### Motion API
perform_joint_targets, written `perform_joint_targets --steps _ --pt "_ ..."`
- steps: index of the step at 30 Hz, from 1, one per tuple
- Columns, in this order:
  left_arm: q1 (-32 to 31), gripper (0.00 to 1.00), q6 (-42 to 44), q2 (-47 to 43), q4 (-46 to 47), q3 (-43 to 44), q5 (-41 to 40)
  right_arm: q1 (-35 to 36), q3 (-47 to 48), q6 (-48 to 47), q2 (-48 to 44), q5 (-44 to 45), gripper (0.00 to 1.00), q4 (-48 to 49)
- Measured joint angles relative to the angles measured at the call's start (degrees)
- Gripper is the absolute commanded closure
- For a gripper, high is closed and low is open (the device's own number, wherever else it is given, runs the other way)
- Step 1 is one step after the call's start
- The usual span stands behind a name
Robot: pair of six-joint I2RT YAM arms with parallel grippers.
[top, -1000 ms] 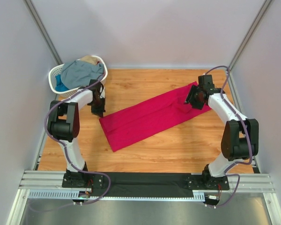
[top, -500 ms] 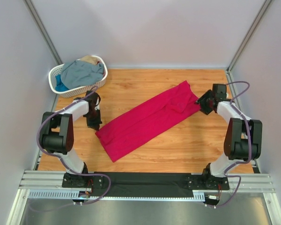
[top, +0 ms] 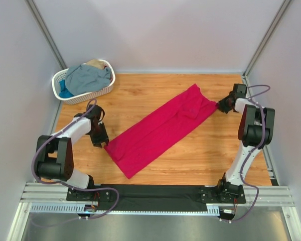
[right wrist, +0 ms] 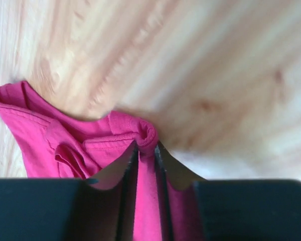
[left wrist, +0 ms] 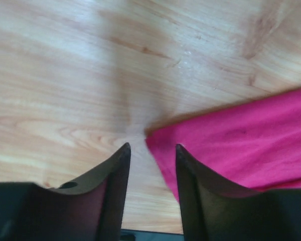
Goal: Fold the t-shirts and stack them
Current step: Fold the tshirt
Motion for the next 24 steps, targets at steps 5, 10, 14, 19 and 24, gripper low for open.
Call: perform_joint_targets --steps 5,10,14,19,24 --pt "-0.1 0.45 -1.6 -6.5 -2.1 2.3 -2.3 0.0 13.5 -3.4 8.5 -0.9 0.84 -4.6" --pt "-2.4 0.48 1.4 -8.9 0.1 5.4 1.1 0.2 35.9 -7.9 21.0 -1.6 0.69 -13.5" --pt "-3.7 0.48 3.9 -7.8 1.9 4.6 7.5 0.2 47.2 -11.2 26.4 -2.1 0.55 -19.8" --pt "-5.4 0.48 7.9 0.1 2.1 5.2 11.6 0.9 33.7 -12.5 16.2 -0.5 0.45 -24.5" --pt "-6.1 0.48 10.8 5.1 2.1 5.4 14.8 5.6 10.4 -10.6 -5.2 1.8 0.46 -29.0"
